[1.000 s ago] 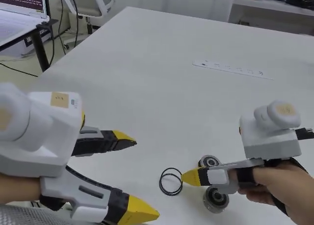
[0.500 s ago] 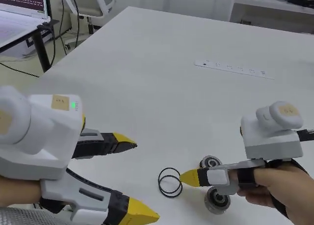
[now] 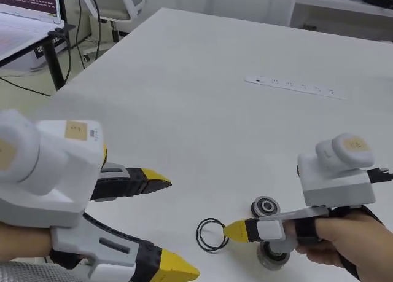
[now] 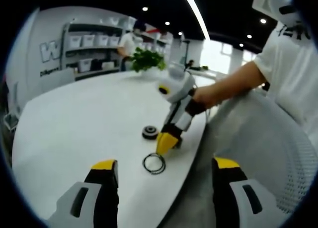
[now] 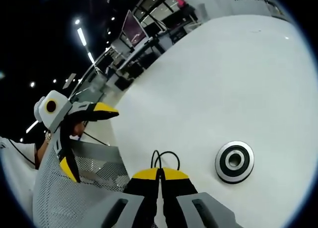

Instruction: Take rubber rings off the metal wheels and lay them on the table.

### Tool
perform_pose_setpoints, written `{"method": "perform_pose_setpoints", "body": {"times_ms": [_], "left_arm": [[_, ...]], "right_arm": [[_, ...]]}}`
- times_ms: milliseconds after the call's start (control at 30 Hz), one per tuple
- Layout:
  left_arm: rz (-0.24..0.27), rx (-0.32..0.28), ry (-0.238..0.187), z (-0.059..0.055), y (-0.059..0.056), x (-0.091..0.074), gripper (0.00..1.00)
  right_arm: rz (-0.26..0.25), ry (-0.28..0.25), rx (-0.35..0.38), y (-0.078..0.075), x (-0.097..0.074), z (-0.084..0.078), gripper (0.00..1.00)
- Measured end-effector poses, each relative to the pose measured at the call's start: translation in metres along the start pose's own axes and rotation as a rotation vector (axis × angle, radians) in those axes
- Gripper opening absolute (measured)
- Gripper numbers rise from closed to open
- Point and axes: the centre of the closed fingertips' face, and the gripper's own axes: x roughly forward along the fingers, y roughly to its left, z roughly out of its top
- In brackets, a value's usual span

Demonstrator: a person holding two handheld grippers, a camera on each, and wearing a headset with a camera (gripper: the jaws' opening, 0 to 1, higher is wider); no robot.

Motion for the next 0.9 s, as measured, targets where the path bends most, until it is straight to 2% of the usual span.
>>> {"method": "perform_pose_setpoints", "body": {"times_ms": [133, 900], "left_arm": [[0.000, -0.002, 0.002, -0.0004, 0.0001, 0.0002, 0.78], [0.001, 0.003, 0.007, -0.0008, 0.0008, -0.0004, 0.78]], "right_arm": [[0.006, -0.010, 0.001, 0.0014, -0.0014, 0.0026, 0.00], [-0.031, -0.010, 0.022, -0.0077, -0.0010, 0.0001, 0.00]]}}
